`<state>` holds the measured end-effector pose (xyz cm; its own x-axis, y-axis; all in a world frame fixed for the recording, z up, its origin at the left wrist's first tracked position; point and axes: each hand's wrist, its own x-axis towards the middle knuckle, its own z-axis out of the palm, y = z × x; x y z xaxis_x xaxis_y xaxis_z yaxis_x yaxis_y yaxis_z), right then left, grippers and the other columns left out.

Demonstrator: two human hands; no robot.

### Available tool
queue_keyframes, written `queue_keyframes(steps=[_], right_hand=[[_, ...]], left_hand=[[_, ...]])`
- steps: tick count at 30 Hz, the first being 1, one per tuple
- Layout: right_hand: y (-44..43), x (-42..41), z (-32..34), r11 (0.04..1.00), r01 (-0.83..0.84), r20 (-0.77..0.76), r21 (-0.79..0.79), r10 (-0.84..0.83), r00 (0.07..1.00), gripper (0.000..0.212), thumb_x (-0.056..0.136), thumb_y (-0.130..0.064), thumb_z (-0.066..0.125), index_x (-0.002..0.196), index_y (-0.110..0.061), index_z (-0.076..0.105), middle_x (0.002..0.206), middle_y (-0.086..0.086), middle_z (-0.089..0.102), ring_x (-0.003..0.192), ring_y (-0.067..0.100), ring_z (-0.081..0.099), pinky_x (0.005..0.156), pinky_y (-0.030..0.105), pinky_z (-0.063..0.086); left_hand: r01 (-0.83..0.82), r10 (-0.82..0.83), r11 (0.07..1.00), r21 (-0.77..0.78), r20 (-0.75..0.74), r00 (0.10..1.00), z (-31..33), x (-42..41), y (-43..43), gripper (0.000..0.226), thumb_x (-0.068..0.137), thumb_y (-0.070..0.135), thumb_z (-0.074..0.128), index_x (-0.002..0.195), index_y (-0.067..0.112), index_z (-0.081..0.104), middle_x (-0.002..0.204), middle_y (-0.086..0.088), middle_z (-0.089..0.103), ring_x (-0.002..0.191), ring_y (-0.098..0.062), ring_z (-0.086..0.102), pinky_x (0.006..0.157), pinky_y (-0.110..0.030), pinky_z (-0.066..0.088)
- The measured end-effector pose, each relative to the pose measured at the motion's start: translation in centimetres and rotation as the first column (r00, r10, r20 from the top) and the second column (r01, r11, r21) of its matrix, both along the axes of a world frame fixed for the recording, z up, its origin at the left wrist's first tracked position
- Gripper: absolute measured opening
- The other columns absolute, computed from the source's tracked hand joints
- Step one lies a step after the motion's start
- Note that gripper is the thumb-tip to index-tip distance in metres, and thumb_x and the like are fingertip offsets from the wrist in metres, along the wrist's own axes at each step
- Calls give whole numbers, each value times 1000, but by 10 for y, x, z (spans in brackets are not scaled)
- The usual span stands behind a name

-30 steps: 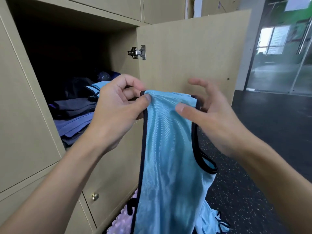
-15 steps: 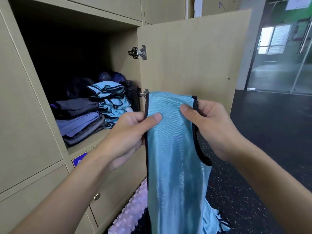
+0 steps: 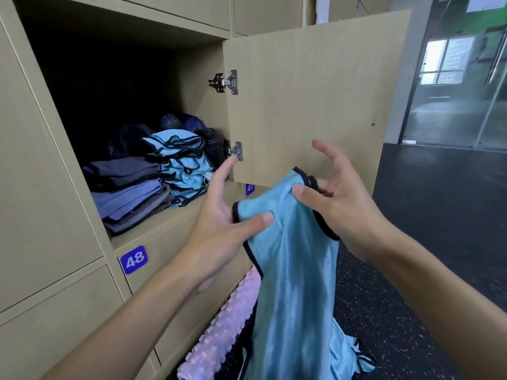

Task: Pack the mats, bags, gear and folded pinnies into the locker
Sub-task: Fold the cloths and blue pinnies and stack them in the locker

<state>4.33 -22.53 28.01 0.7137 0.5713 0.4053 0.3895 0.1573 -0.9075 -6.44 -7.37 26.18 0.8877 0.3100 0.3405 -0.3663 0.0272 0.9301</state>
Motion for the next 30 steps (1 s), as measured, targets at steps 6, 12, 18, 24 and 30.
queue_keyframes(steps=[6, 12, 18, 24, 30], right_hand=[[-2, -5, -2, 965, -200, -20, -167, 199, 980, 89, 88, -2, 69, 146, -49, 19, 102, 9, 76, 95, 27, 73, 86, 35, 58], [5, -4, -5, 989, -143, 41, -48, 145, 989, 79, 93, -2, 62, 148, -41, 20, 98, 11, 76, 90, 29, 70, 89, 37, 57], [0, 2, -4, 939, -242, 0, -245, 250, 968, 98, 84, -6, 75, 144, -57, 16, 107, 12, 74, 98, 27, 72, 92, 43, 56], [3, -5, -6, 968, -205, 47, -146, 213, 976, 85, 89, 6, 64, 146, -42, 22, 90, 7, 75, 78, 19, 68, 76, 29, 56], [1, -3, -6, 970, -166, 18, -179, 172, 985, 94, 84, -5, 74, 144, -52, 19, 102, 4, 76, 91, 23, 73, 87, 39, 57]], left_hand=[[-225, 235, 970, -86, 132, 963, 14, 1, 11, 47, 89, -8, 63, 121, 24, 53, 85, -9, 69, 79, -21, 66, 75, -32, 57], [-50, 67, 985, 163, -102, 993, -4, -2, 4, 82, 78, -3, 78, 138, 41, 43, 108, -1, 75, 101, -25, 72, 91, -35, 58], [-219, 218, 976, 3, 72, 973, 7, 3, 10, 59, 82, -9, 71, 127, 27, 56, 92, -15, 73, 81, -21, 69, 76, -35, 61], [-93, 121, 975, 203, -133, 984, -4, 0, 12, 93, 66, 17, 90, 136, 52, 40, 132, 1, 63, 113, -12, 66, 91, -29, 56], [-205, 205, 978, 23, -8, 979, 3, 3, 6, 73, 80, -8, 74, 132, 37, 50, 100, -7, 75, 90, -26, 72, 78, -37, 62]])
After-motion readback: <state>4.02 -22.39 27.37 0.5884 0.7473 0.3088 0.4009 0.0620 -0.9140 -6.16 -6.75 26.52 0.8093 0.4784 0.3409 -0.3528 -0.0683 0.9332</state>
